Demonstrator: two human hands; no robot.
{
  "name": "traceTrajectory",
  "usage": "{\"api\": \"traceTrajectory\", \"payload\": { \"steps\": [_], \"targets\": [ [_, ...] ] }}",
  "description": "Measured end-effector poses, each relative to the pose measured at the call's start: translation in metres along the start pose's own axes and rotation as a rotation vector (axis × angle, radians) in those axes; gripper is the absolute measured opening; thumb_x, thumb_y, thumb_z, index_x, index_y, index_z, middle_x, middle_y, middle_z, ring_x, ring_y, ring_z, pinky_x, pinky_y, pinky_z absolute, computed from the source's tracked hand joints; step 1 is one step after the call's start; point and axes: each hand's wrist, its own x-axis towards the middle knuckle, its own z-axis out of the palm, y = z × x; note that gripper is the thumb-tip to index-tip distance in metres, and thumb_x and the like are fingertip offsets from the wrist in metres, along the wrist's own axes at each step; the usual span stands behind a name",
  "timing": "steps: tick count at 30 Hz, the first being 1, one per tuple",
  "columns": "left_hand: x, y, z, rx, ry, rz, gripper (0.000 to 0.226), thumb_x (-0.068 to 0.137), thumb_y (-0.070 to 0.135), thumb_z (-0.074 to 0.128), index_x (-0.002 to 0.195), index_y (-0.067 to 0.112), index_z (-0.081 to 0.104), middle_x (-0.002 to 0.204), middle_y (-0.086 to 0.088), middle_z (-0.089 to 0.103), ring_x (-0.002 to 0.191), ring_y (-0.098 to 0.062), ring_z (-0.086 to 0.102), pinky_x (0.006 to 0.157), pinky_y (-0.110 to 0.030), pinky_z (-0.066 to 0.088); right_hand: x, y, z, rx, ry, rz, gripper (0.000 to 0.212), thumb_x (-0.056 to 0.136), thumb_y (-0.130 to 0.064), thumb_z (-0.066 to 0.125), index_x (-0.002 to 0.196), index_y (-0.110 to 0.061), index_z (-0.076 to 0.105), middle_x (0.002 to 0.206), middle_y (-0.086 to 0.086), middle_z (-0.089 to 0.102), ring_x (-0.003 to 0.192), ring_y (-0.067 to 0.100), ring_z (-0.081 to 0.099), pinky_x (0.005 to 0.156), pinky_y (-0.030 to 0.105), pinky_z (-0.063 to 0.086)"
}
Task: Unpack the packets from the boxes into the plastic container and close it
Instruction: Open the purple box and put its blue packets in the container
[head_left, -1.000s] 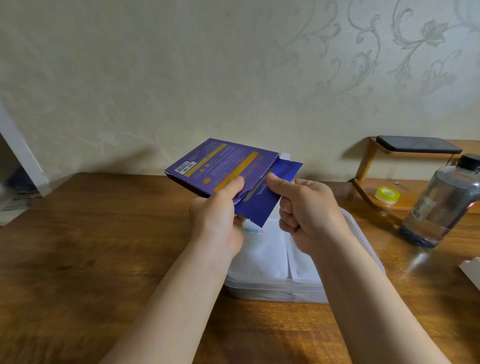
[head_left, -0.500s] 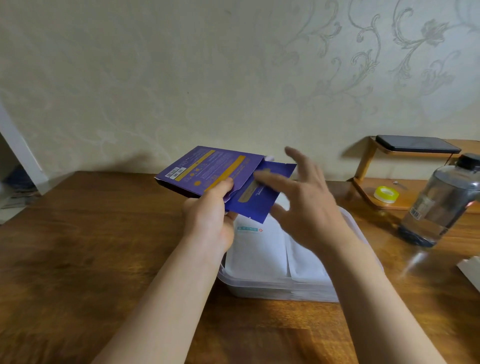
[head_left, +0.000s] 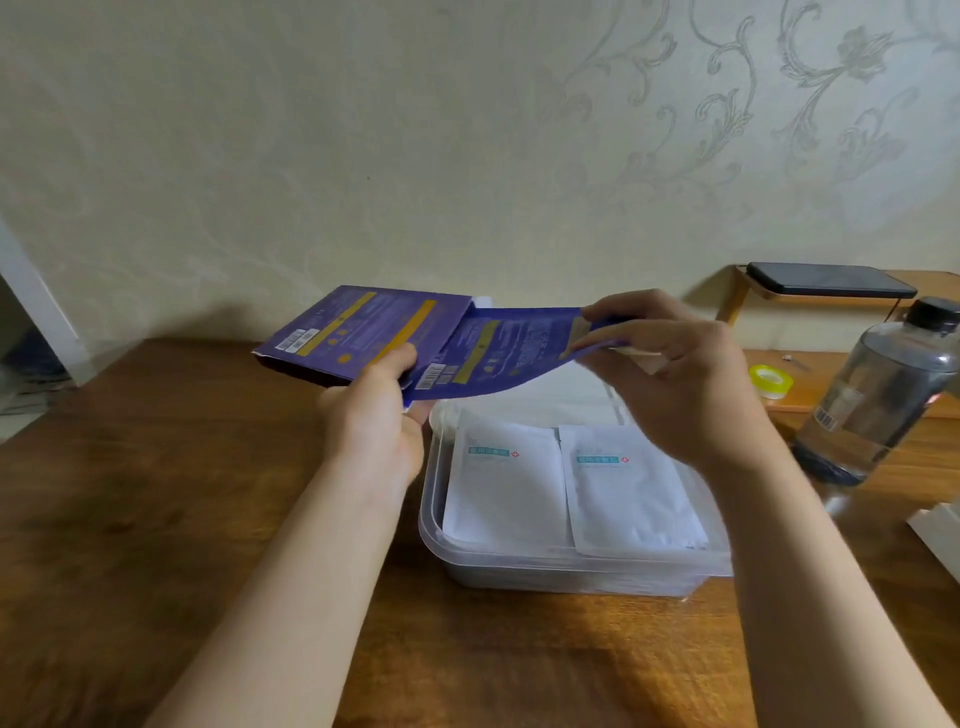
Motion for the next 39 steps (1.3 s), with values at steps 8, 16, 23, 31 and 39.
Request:
{"api": "traceTrajectory", "payload": {
  "steps": [8,16,23,31,39],
  "targets": [
    [-0.002,0.005,-0.002,-0.035,0.001,0.089,0.039,0.089,0.003,0.076,0.120,0.012,0.055,0.116,-0.011,0.064,0.101,-0.027,0.071,0.074,-0.039,0.066,-0.001,-0.001,-0.031,0.478,0.040,0.506,0.011,0.092,-0.004,0.066,0.091,-0.011,0.074,0.084,0.012,0.076,0.081,0.032,0.074,0.069,0.043,0.062],
    [-0.014,-0.001,0.001,0.001,-0.057,0.120,0.040,0.090,0.010,0.077,0.122,0.019,0.054,0.116,-0.006,0.063,0.104,-0.026,0.069,0.077,-0.039,0.065,-0.003,0.005,-0.016,0.260,-0.200,0.986,0.012,0.091,-0.007,0.069,0.102,-0.008,0.066,0.089,0.013,0.076,0.080,0.028,0.075,0.072,0.040,0.063],
    [-0.018,-0.022,0.006,0.080,-0.087,0.147,0.030,0.091,0.006,0.076,0.110,0.019,0.058,0.110,-0.004,0.070,0.093,-0.019,0.075,0.065,-0.031,0.062,-0.005,-0.006,-0.014,-0.520,-0.515,0.876,0.017,0.080,-0.021,0.079,0.083,-0.012,0.064,0.073,0.005,0.069,0.066,0.019,0.068,0.059,0.029,0.055],
    [-0.015,-0.029,0.005,0.097,-0.103,0.204,0.028,0.091,0.004,0.075,0.104,0.020,0.058,0.105,-0.003,0.072,0.083,-0.013,0.078,0.064,-0.030,0.062,-0.006,-0.023,0.000,-0.456,-0.789,0.418,0.073,0.073,-0.054,0.081,0.136,-0.034,0.050,0.137,-0.010,0.055,0.113,0.011,0.056,0.083,0.027,0.050],
    [-0.015,-0.035,0.002,0.123,-0.134,0.254,0.032,0.091,0.005,0.075,0.110,0.023,0.057,0.111,0.001,0.069,0.087,-0.006,0.076,0.067,-0.034,0.063,-0.019,0.001,0.040,-0.308,-0.983,0.293,0.095,0.071,-0.069,0.075,0.150,-0.043,0.029,0.126,-0.019,0.051,0.116,0.012,0.056,0.098,0.038,0.051]
  ]
}}
